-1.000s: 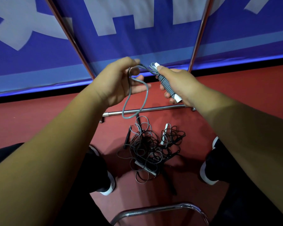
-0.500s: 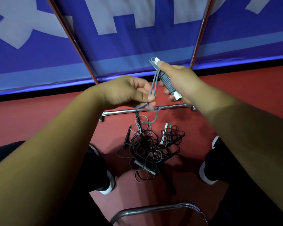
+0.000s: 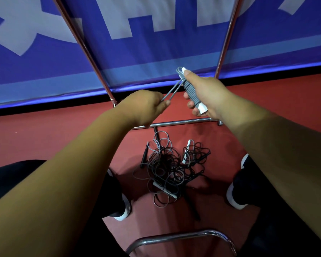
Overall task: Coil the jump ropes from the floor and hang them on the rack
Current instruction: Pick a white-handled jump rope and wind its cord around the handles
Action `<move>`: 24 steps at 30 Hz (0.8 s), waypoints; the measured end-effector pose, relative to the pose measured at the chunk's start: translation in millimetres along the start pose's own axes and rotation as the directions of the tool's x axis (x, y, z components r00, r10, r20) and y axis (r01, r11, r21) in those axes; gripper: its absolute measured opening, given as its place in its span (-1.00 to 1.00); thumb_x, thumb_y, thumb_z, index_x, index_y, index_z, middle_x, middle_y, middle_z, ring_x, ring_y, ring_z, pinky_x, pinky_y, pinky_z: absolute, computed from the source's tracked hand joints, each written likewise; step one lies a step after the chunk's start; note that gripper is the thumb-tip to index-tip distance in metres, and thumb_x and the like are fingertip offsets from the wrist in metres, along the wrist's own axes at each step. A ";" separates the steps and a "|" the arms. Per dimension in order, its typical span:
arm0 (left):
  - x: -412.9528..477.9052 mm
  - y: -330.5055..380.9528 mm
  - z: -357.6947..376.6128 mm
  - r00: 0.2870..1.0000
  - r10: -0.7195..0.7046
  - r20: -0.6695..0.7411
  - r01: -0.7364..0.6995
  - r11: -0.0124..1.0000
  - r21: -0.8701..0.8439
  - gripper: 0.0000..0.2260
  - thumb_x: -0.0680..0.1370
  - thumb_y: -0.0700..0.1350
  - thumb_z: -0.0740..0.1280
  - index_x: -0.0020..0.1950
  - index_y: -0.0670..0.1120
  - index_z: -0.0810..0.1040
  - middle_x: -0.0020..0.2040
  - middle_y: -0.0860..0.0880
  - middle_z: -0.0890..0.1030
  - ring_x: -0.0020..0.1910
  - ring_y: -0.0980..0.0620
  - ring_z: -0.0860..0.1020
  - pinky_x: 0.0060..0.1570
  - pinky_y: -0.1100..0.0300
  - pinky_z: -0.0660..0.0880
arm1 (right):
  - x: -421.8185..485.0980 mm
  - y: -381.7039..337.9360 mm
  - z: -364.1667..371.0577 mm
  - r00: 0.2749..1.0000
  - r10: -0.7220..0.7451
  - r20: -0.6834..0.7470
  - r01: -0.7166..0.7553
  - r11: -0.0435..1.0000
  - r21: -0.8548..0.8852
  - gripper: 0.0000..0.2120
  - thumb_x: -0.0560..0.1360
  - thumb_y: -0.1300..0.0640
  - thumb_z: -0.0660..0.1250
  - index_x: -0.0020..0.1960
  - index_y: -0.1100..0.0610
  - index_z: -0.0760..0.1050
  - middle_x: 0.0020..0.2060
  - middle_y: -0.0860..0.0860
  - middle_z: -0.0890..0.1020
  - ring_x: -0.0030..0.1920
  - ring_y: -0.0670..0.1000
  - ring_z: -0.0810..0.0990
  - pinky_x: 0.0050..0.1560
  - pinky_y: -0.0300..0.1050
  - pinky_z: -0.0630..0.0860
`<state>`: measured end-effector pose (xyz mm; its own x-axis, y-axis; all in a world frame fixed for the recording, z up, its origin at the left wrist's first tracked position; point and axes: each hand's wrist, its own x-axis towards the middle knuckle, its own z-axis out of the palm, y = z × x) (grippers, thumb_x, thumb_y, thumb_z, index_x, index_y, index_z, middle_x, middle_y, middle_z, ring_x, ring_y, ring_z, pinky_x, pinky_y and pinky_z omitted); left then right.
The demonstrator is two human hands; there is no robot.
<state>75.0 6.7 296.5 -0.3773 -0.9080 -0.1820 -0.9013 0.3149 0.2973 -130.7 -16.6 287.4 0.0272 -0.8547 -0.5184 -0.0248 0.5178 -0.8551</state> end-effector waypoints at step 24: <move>5.1 -21.4 14.5 0.901 -0.227 0.369 0.280 0.956 -0.094 -0.73 0.74 -0.01 0.21 -0.12 -0.04 0.52 -0.22 -0.17 0.70 -0.34 -0.13 0.65 -0.09 0.03 0.60 | -12.9 -8.0 2.0 0.912 0.168 0.375 -0.071 0.963 -0.260 -0.52 0.62 -0.32 0.26 0.13 0.09 0.61 -0.27 0.01 0.58 -0.49 -0.02 0.40 -0.45 -0.23 0.33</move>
<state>89.4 -0.7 275.6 -0.2136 -0.7878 -0.5777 -0.9468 0.0211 0.3212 -128.9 -9.6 300.9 0.3951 -0.6789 -0.6188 -0.2854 0.5496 -0.7852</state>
